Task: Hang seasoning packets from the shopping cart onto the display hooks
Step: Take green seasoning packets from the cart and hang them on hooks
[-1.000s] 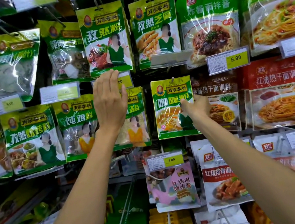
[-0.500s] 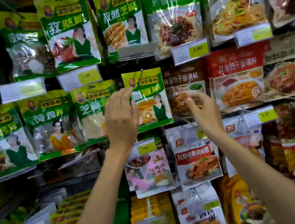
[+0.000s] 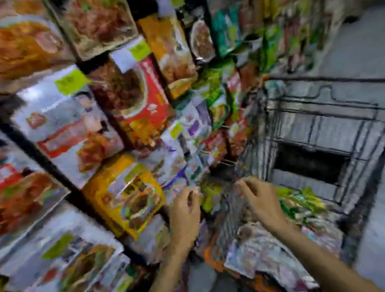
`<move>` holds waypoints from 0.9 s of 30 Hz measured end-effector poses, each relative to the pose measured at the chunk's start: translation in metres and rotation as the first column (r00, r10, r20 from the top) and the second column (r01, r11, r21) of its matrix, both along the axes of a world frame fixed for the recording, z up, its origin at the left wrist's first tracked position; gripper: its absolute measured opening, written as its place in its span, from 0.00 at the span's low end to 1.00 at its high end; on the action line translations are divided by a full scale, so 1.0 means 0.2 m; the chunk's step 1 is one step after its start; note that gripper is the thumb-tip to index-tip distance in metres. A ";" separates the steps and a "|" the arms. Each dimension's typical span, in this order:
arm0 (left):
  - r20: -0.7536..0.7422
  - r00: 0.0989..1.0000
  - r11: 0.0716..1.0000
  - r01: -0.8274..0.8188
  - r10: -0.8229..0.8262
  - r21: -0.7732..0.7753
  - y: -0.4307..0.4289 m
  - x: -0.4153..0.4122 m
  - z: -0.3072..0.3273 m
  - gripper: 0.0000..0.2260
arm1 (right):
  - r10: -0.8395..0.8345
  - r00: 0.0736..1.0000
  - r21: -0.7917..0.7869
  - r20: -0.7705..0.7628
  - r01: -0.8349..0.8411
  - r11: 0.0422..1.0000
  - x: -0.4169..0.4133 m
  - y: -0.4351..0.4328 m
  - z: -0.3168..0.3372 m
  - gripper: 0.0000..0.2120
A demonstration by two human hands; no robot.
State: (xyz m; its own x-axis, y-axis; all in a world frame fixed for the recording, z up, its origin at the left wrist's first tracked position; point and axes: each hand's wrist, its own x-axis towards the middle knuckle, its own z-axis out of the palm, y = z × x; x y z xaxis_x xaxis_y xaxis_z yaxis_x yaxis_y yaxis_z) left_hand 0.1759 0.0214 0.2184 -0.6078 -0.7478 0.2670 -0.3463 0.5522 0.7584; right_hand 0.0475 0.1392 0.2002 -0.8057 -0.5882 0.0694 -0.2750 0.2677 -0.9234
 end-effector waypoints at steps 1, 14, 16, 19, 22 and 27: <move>0.048 0.998 0.998 0.049 -0.050 0.033 0.02 -0.09 -0.08 0.08 | -0.053 0.998 0.043 0.028 0.051 0.998 -0.07 0.06 -0.09 0.13; 0.344 0.841 0.880 0.280 -0.418 0.384 -0.13 -1.21 -1.04 0.10 | -0.588 0.751 0.313 0.299 0.505 0.804 -0.83 0.23 -1.04 0.12; 0.371 0.824 0.866 0.255 -0.428 0.431 -0.17 -1.37 -1.23 0.10 | -0.635 0.708 0.354 0.310 0.533 0.768 -0.94 0.21 -1.21 0.13; 0.421 0.798 0.849 0.201 -0.431 0.490 -0.20 -1.56 -1.50 0.11 | -0.683 0.645 0.431 0.341 0.539 0.724 -1.09 0.19 -1.48 0.13; 0.488 0.756 0.851 0.169 -0.436 0.498 -0.23 -1.70 -1.76 0.10 | -0.726 0.582 0.505 0.366 0.531 0.680 -1.21 0.18 -1.74 0.12; 0.536 0.737 0.855 0.109 -0.412 0.508 -0.24 -1.89 -2.08 0.04 | -0.778 0.516 0.590 0.358 0.522 0.617 -1.34 0.19 -2.04 0.20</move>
